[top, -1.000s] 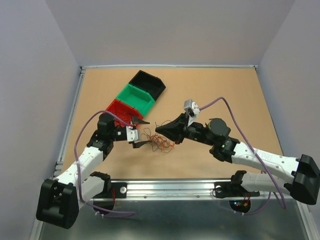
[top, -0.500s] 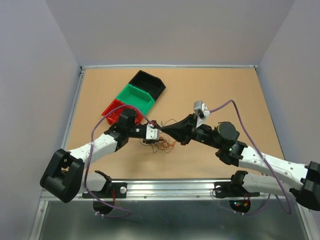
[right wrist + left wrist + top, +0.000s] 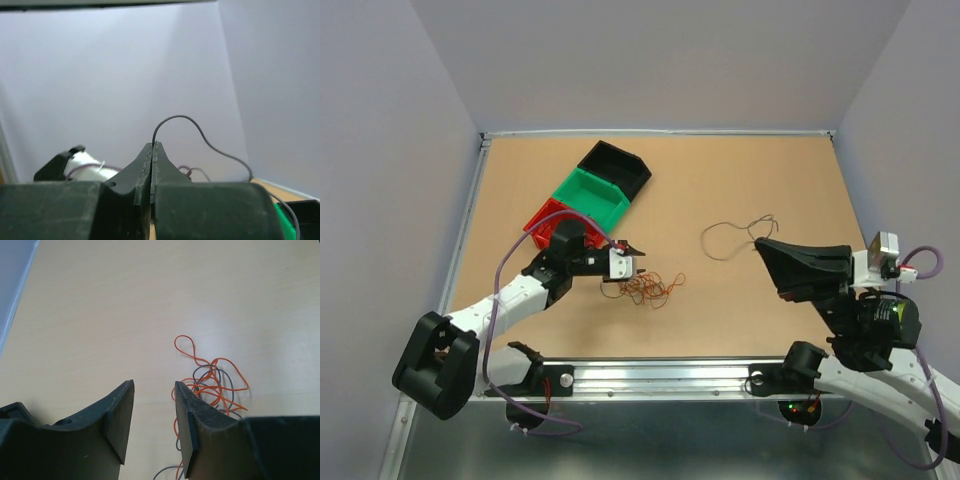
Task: Untangle the cables
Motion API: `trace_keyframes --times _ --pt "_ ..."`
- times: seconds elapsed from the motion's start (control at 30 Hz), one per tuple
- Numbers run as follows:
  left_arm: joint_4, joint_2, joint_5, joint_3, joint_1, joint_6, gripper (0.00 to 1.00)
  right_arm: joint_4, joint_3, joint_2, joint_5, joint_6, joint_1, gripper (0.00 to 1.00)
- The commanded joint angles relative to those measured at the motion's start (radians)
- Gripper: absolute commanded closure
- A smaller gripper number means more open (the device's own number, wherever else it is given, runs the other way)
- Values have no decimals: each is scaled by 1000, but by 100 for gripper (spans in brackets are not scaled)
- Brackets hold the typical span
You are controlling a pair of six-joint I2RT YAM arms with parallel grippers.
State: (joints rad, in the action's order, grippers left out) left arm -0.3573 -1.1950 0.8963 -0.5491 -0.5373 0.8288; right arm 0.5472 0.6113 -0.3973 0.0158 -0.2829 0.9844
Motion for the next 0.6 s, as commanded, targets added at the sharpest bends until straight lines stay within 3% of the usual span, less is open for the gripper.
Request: trace_keyframes --times 0.0,0.23,0.37,0.53,0.57 --pt "-57 89 -20 38 -4 -11 53 -67 -35 2 -174 42 8 99" --pt "-97 182 -69 83 -3 -43 57 -92 -7 -95 -165 42 8 99" --pt "-109 218 -117 98 -3 -49 42 -107 8 -158 -157 51 8 99" --pt "-219 274 -309 103 28 -201 32 -135 53 -277 -134 63 8 99" --pt "-238 300 -321 106 40 -250 26 -136 77 -303 -123 62 8 99"
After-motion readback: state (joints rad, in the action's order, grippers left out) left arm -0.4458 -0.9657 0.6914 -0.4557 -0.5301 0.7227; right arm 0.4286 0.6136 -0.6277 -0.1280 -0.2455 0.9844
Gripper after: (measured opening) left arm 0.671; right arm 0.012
